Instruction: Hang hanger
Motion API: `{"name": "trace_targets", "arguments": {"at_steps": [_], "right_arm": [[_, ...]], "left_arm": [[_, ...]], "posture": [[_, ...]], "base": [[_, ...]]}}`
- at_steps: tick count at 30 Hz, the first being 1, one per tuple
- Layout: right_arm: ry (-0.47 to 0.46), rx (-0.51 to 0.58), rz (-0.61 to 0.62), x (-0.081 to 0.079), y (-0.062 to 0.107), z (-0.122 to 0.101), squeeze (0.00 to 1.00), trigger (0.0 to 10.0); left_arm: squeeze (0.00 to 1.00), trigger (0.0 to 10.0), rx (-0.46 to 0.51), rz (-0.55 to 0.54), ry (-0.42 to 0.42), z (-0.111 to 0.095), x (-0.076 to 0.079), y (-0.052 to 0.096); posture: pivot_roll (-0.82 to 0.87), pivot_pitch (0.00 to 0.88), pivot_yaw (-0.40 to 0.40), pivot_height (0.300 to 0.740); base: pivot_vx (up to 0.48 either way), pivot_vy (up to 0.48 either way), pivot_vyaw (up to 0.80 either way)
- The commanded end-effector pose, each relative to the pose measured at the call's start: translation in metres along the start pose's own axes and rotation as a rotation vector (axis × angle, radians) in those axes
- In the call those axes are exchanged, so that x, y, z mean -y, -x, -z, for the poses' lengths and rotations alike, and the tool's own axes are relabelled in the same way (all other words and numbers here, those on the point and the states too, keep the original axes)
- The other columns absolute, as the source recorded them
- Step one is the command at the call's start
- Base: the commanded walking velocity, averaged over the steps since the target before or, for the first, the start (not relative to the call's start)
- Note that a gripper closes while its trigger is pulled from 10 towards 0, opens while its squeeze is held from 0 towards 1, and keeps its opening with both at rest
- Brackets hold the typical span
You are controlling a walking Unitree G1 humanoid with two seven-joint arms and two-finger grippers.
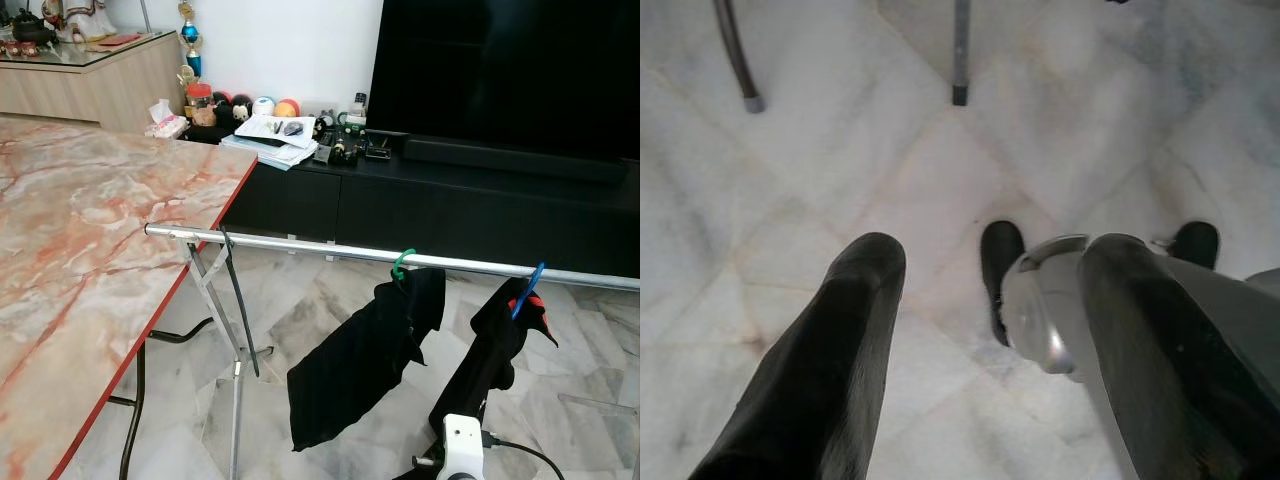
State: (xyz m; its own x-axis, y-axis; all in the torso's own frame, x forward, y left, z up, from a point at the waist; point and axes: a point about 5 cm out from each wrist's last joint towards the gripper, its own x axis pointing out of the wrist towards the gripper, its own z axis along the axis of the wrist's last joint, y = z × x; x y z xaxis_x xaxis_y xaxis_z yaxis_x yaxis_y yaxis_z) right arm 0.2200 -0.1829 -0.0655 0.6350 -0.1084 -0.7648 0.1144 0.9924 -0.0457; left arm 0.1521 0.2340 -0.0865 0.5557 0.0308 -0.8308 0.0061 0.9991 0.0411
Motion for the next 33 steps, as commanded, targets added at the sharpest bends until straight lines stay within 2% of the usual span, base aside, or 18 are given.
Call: {"name": "trace_targets", "arguments": {"at_steps": [1,3,6,8,13,17,18,19,20,21,22,25,26,27,28,29,33], "right_arm": [[0.02,-0.06,-0.003,-0.001,0.002,0.013,0.0,0.0],[0.043,-0.086,0.0,0.001,0.002,0.018,0.0,0.0],[0.049,-0.108,0.004,0.002,0.003,0.023,0.0,0.0],[0.042,-0.108,0.007,0.002,0.003,0.024,0.0,0.0],[0.023,-0.093,0.01,0.003,0.003,0.022,0.0,0.0],[-0.011,-0.058,0.006,0.003,0.002,0.016,0.0,0.0],[-0.024,-0.039,0.007,0.004,0.002,0.011,0.0,0.9],[-0.031,-0.027,0.008,0.004,0.001,0.008,0.0,2.6],[-0.035,-0.02,0.008,0.004,0.001,0.006,0.0,2.6],[-0.034,-0.008,0.016,0.005,0.0,0.003,0.0,9.0],[-0.036,-0.001,0.02,0.006,0.0,0.0,0.0,10.0],[-0.053,0.025,0.011,0.006,-0.001,-0.006,0.0,10.0],[-0.056,0.033,0.004,0.005,-0.001,-0.008,1.0,10.0],[-0.056,0.033,0.004,0.005,-0.001,-0.008,1.0,10.0],[-0.05,0.048,-0.004,0.004,-0.001,-0.011,1.0,10.0],[-0.047,0.059,0.0,0.004,-0.001,-0.013,1.0,10.0],[-0.043,0.123,0.022,0.004,-0.001,-0.025,1.0,10.0]], "left_arm": [[0.0,10.0,-0.023,0.005,-0.008,0.006,0.0,0.001],[0.0,10.0,-0.022,0.006,-0.008,0.005,0.0,0.001],[0.0,10.0,-0.023,0.021,-0.011,0.004,0.015,-0.002],[0.0,10.0,-0.019,0.036,-0.015,0.001,0.03,-0.006],[0.0,10.0,-0.013,0.045,-0.018,-0.006,0.041,-0.008],[0.0,10.0,-0.008,0.044,-0.02,-0.011,0.04,-0.01],[0.0,10.0,-0.007,0.042,-0.02,-0.013,0.038,-0.01],[0.0,10.0,-0.006,0.041,-0.021,-0.013,0.038,-0.01],[0.0,10.0,-0.006,0.041,-0.021,-0.013,0.037,-0.01],[0.0,10.0,-0.006,0.039,-0.022,-0.013,0.036,-0.01],[0.0,10.0,-0.007,0.036,-0.022,-0.013,0.034,-0.009],[0.0,10.0,-0.011,0.021,-0.022,-0.011,0.022,-0.007],[0.0,10.0,-0.012,0.016,-0.021,-0.011,0.017,-0.006],[0.0,10.0,-0.012,0.016,-0.021,-0.011,0.017,-0.006],[0.0,10.0,-0.016,0.006,-0.02,-0.009,0.007,-0.004],[0.0,10.0,-0.017,0.003,-0.019,-0.008,0.005,-0.004],[0.0,10.0,-0.02,0.001,-0.02,-0.006,0.003,-0.003]], "posture": [[0.21,0.0,-0.018,0.74],[0.21,0.0,-0.018,0.74],[0.21,0.0,-0.018,0.74],[0.21,0.0,-0.018,0.74],[0.21,0.0,-0.018,0.74],[0.21,0.0,-0.018,0.74],[0.21,0.0,-0.018,0.74],[0.21,0.0,-0.018,0.74],[0.21,0.0,-0.018,0.74],[0.21,0.0,-0.018,0.74],[0.21,0.0,-0.018,0.74],[0.21,0.0,-0.019,0.74],[0.21,0.0,-0.019,0.74],[0.21,0.0,-0.019,0.74],[0.21,0.0,-0.019,0.74],[0.21,0.0,-0.019,0.74],[0.21,0.0,-0.025,0.74]], "base": [[0.0,0.0,0.0],[0.0,0.0,0.0],[0.0,0.0,0.0],[0.0,0.0,0.0],[0.0,0.0,0.0],[0.0,0.0,0.0],[0.0,0.0,0.0],[0.0,0.0,0.0],[0.0,0.0,0.0],[0.0,0.0,0.0],[0.0,0.0,0.0],[0.0,0.0,0.0],[0.0,0.0,0.0],[0.0,0.0,0.0],[0.0,0.0,0.0],[0.0,0.0,0.0],[0.0,0.0,0.0]]}}
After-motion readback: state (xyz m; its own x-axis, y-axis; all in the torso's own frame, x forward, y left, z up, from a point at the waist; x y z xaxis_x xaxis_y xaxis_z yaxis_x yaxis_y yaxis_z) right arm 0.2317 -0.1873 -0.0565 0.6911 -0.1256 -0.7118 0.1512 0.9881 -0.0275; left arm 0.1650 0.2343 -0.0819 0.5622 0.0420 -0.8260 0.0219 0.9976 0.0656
